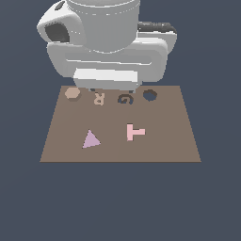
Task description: Insert a designated object into the corresponding slot on a board.
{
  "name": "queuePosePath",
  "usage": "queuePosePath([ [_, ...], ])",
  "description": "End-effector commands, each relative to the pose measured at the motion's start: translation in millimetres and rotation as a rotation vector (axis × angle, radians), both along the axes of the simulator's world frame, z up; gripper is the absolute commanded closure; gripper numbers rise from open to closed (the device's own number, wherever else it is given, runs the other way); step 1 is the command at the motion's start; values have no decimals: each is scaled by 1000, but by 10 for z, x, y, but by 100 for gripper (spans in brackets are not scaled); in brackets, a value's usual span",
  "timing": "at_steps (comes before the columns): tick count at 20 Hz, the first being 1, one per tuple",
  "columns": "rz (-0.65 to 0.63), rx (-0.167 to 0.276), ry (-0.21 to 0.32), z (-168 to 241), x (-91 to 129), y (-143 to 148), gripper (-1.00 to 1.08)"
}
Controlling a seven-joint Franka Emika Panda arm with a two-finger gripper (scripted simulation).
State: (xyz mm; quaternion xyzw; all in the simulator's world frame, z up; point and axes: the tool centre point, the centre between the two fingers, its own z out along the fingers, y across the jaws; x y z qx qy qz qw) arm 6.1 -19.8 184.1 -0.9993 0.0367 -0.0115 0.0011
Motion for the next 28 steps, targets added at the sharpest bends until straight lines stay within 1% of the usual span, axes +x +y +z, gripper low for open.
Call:
queuePosePath([
  [1,0,0,0,0,0,0,-92],
  [8,25,0,1,-50,-59,-43,-92],
  [15,98,-1,3,-196,-225,-177,-92],
  [22,215,-3,7,-430,-469,-418,-92],
  [28,346,-4,11,-693,-703,-724,-92],
])
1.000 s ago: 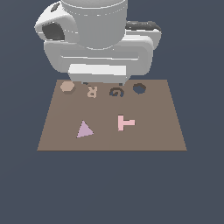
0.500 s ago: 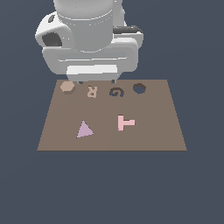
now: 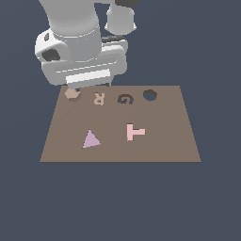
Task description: Insert a designated object into the corresponding slot on a board.
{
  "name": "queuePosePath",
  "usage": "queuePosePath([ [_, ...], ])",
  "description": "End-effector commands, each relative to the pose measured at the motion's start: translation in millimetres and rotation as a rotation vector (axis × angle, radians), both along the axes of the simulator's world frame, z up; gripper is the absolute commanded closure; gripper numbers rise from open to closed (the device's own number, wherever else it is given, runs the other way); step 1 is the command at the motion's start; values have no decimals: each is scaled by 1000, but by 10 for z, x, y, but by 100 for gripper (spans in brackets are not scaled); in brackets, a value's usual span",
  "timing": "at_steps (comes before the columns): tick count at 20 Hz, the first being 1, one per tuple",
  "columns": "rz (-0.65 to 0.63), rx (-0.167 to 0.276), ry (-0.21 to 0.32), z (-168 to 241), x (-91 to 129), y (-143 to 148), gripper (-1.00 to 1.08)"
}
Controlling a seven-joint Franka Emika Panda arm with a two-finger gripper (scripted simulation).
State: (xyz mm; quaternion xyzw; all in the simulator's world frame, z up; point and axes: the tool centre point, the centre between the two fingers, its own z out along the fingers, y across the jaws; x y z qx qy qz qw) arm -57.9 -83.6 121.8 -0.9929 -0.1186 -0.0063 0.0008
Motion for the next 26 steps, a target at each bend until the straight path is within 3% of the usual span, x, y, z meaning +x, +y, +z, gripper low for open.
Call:
queuePosePath([
  [1,58,-1,2,-117,-100,-143,-92],
  [14,280,-3,9,-565,-364,-747,-92],
  [26,355,-5,12,-718,-402,-973,-92],
])
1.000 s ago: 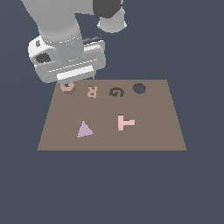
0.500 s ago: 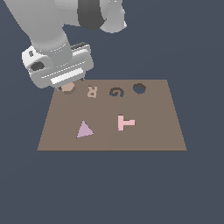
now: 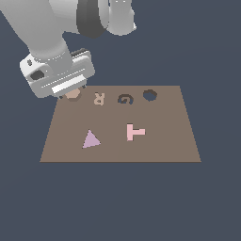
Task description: Insert a designated object into the corresponding slot on a board.
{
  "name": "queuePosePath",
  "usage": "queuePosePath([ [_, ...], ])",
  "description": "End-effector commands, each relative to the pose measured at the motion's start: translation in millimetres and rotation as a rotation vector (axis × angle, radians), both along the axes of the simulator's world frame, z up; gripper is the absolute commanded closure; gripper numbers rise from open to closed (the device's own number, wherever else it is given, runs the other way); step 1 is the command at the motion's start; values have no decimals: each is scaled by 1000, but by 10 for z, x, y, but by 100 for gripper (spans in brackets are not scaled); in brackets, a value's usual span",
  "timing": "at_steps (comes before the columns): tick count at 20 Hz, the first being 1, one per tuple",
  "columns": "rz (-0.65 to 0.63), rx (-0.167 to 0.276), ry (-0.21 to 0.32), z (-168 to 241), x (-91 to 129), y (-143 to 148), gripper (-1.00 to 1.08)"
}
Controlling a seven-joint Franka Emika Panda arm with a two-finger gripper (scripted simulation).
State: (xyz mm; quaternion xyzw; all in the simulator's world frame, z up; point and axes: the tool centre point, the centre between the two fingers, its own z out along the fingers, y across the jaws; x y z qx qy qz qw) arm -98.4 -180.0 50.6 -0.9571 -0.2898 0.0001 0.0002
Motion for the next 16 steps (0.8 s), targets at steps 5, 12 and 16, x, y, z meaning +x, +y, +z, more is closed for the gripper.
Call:
queuePosePath([
  [5,2,0,0,-34,2,-7,-92],
  [12,5,0,0,-204,3,-10,-92],
  [16,5,0,0,-207,3,-10,108],
])
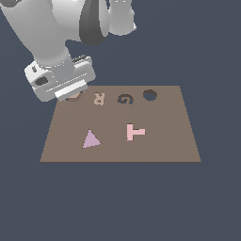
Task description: Insert a designated object into the corresponding slot on a board.
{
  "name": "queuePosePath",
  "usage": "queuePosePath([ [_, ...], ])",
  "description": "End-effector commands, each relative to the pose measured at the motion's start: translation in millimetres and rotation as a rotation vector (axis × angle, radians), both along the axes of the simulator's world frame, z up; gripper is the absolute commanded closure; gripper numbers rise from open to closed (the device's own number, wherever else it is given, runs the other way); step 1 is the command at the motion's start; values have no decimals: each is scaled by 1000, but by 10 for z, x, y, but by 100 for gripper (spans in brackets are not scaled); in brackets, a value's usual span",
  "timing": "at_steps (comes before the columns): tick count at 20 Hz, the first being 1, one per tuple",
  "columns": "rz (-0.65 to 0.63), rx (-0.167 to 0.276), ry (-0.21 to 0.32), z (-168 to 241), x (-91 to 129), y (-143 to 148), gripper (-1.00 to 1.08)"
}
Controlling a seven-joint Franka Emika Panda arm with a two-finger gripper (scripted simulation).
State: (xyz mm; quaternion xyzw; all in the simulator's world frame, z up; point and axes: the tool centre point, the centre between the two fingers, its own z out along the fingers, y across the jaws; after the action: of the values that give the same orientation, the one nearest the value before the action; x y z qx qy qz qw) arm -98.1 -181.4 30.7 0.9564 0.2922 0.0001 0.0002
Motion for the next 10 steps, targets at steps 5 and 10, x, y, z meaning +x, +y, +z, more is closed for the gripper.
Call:
queuePosePath([
  [5,0,0,0,-8,0,3,108],
  [10,0,0,-1,24,3,0,108],
])
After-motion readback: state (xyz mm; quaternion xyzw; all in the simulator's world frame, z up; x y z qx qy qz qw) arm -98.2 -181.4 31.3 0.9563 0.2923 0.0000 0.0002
